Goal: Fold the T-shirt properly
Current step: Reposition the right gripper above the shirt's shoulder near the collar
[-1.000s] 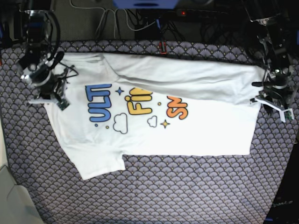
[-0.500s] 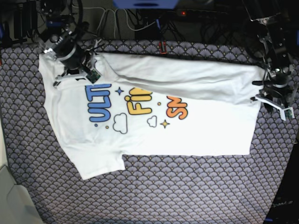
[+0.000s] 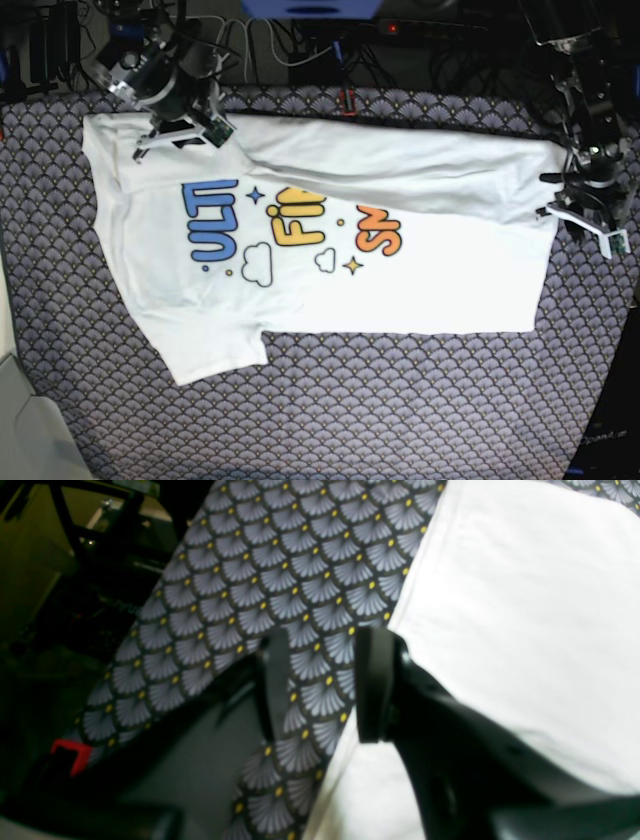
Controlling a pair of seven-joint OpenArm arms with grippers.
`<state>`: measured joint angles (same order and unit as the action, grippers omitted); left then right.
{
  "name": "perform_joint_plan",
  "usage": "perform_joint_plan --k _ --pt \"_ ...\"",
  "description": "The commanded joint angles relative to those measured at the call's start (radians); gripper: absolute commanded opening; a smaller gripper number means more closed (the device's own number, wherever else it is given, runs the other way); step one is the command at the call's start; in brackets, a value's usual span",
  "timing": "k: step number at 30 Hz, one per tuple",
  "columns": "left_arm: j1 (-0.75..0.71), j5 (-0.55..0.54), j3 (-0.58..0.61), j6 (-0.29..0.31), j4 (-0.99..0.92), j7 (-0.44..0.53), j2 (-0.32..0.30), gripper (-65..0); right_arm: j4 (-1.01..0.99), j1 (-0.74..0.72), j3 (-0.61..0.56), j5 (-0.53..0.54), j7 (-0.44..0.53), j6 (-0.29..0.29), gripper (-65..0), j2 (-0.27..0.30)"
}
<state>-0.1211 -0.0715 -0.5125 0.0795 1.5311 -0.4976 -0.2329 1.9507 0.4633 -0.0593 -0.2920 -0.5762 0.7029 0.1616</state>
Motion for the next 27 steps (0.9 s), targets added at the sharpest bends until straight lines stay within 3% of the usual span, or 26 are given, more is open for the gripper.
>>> perform_joint_plan --k 1,5,9,19,27 --pt "0.011 -0.001 -0.002 -0.002 0.016 0.023 -0.016 -43.2 0.019 -0.002 0.002 0.006 0.005 -0.005 -47.5 0.000" --pt "0.011 -0.001 -0.002 -0.002 0.016 0.023 -0.016 -43.2 0.026 -0.015 0.003 0.006 -0.078 -0.005 -41.4 -0.004" --pt "0.010 -0.001 -0.002 -0.002 0.016 0.023 -0.016 -43.2 0.026 -0.036 0.005 0.006 -0.113 -0.005 -39.8 -0.024" --pt "-0.001 -0.001 -0.002 -0.002 0.016 0.027 -0.016 -43.2 0.026 -0.041 0.003 0.006 -0.110 -0.005 -39.8 -0.030" --pt "-0.001 -0.001 -0.002 -0.002 0.016 0.027 -0.015 -43.2 0.025 -0.033 0.002 0.007 -0.109 -0.005 -39.8 -0.072"
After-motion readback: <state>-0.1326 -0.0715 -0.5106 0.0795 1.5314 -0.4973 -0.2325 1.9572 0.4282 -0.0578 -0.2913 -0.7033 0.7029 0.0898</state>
